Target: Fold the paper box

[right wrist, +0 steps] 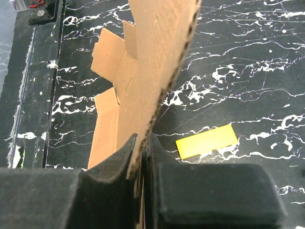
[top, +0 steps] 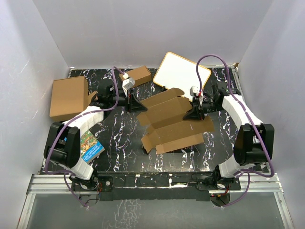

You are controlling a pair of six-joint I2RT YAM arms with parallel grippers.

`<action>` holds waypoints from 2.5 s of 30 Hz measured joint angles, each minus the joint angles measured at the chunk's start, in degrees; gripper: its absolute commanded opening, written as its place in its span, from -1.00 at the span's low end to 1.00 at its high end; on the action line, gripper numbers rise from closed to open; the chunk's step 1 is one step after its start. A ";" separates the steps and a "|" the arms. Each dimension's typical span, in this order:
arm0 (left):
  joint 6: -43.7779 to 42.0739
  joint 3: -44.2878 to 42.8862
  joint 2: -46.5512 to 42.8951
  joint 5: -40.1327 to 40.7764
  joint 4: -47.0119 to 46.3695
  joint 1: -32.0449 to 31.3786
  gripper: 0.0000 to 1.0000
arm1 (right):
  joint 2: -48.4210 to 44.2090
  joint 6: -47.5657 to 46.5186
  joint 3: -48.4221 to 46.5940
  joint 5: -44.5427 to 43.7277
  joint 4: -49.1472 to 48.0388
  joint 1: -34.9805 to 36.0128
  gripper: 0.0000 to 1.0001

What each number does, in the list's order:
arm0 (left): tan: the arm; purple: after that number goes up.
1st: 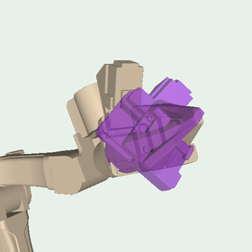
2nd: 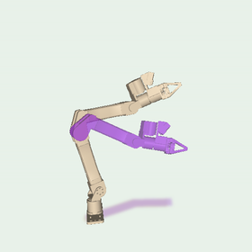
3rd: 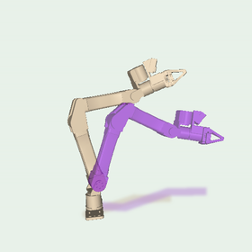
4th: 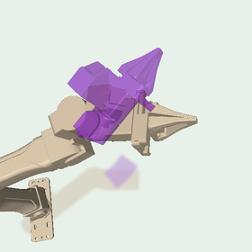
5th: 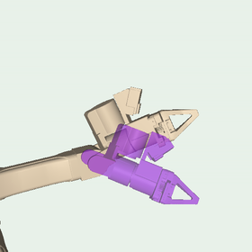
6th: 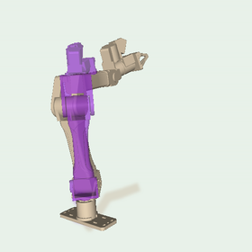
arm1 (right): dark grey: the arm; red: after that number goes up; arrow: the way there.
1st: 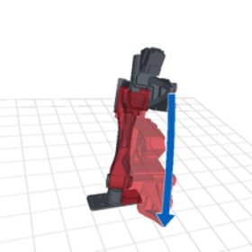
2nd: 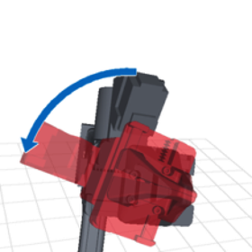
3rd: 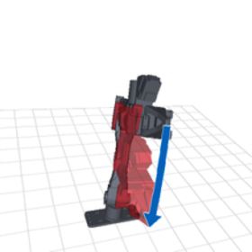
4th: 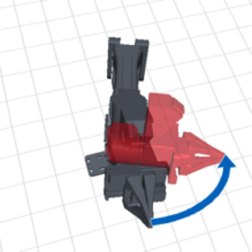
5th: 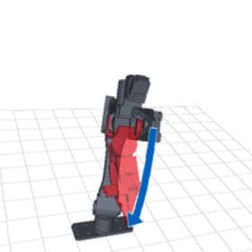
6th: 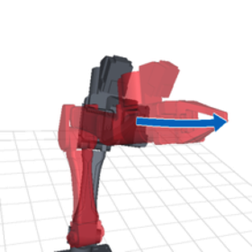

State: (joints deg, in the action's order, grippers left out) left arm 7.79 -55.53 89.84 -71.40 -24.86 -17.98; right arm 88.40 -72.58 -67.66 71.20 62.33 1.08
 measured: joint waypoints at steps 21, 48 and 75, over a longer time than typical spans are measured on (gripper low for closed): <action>-17.64 3.06 -14.62 8.02 14.78 -0.15 -1.00 | 2.45 11.78 -8.48 4.57 -0.85 -9.05 0.48; -18.62 3.06 -14.60 7.69 15.89 -0.15 -1.00 | 0.46 14.34 -1.77 0.24 -13.94 -2.97 -0.25; -12.61 3.17 -14.16 4.35 9.09 -0.09 -1.00 | 0.46 6.01 -1.75 4.46 -7.76 1.57 -0.40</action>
State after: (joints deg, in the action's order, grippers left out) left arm -4.82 -52.36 75.68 -67.05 -15.77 -18.06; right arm 88.86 -66.57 -69.41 75.66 54.57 2.66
